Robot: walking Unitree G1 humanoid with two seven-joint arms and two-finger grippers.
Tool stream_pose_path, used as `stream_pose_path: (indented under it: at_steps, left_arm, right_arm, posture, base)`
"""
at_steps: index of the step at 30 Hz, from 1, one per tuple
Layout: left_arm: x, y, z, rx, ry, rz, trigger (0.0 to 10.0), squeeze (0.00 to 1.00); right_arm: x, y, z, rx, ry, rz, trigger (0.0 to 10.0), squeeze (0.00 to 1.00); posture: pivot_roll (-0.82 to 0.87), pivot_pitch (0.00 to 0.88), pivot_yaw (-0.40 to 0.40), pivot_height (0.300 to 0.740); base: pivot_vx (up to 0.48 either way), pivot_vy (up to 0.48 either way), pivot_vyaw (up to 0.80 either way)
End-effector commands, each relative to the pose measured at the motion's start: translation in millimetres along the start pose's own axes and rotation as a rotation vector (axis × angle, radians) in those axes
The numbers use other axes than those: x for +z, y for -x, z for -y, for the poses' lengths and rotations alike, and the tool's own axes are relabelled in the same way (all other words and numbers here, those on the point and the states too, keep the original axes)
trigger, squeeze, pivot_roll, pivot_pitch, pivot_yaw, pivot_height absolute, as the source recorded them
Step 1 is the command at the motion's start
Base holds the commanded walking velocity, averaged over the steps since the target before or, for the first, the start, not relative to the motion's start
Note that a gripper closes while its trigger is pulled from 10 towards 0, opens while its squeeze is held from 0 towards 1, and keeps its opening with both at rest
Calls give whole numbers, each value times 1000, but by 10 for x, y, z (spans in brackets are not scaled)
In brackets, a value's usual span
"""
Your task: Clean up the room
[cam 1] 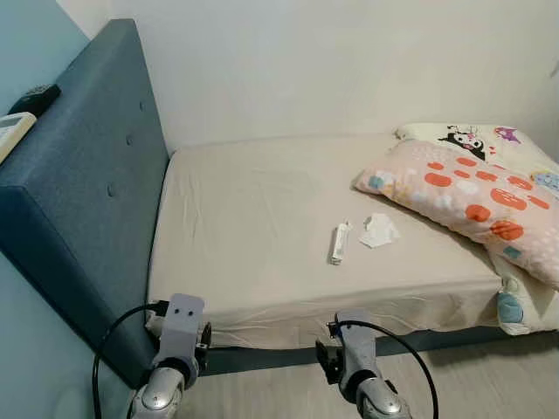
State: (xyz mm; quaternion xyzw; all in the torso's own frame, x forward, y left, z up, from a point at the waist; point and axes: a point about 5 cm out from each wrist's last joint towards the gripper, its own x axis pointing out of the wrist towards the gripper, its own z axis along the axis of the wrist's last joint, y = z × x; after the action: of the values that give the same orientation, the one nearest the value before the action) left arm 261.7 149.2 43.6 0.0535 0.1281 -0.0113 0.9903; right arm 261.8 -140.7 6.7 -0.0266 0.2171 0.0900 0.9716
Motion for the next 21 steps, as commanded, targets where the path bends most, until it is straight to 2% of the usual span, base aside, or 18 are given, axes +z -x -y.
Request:
stream_pose_path:
  at_steps: [1,7,21]
  left_arm:
    - [-38,10,27,-13,11,-10,10000,0]
    - [-22,13,29,-19,17,1,10000,0]
    - [-20,24,37,-18,26,3,10000,0]
  right_arm:
    - [-5,6,-4,-2,-17,7,10000,0]
    - [-3,5,-5,-1,-17,8,10000,0]
    - [-11,6,-2,2,-11,1,10000,0]
  posture:
    - [-1,126,-19,721]
    - [-1,126,-19,721]
    - [-3,128,-24,721]
  base:
    - [0,0,0]
    - [259,0,0]
    - [371,0,0]
